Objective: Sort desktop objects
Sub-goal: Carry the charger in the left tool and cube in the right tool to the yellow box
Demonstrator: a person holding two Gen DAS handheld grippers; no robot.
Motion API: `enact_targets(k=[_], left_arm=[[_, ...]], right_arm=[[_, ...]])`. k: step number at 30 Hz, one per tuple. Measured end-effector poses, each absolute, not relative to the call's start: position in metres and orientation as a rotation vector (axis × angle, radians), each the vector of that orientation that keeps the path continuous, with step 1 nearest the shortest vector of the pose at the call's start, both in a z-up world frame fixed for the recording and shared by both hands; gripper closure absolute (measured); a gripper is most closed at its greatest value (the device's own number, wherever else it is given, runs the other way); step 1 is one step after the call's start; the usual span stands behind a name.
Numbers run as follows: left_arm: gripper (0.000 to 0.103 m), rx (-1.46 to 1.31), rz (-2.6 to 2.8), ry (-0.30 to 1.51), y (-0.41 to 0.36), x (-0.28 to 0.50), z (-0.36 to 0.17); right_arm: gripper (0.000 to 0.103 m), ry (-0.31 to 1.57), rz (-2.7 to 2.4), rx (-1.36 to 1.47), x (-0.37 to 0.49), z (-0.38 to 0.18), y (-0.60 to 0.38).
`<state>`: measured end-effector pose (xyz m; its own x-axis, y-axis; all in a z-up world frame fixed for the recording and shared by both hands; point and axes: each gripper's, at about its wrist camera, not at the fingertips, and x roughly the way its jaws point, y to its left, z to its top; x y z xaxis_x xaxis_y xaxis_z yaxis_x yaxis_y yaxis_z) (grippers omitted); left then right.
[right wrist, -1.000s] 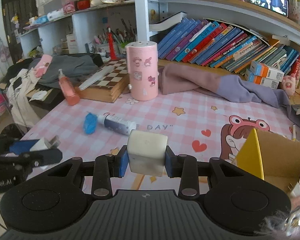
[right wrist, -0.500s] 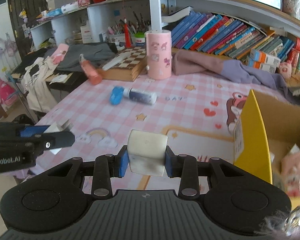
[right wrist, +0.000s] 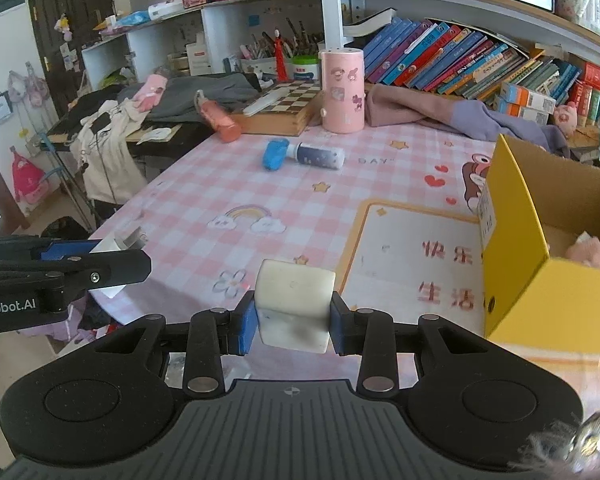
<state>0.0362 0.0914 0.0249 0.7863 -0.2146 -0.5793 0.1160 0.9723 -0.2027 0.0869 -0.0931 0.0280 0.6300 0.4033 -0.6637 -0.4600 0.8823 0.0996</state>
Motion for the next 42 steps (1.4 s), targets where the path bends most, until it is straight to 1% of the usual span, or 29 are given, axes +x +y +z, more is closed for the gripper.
enact_targets(k=[7,20,42], left_arm=[[0.07,-0.16,-0.234,0.645,0.087,0.021,0.023],[0.07,-0.156,-0.372,0.675,0.062,0.022,0.016],[0.07,-0.079,-0.492,0.695,0.014,0.027,0.016]], right_arm=[[0.07,0.759,0.449,-0.066,0.057,0.025,-0.102],[0.07,0.786,0.328,-0.022,0.025,0.022,-0.133],[0.07,0.8,0.215,0.033,0.01,0.02,-0.174]])
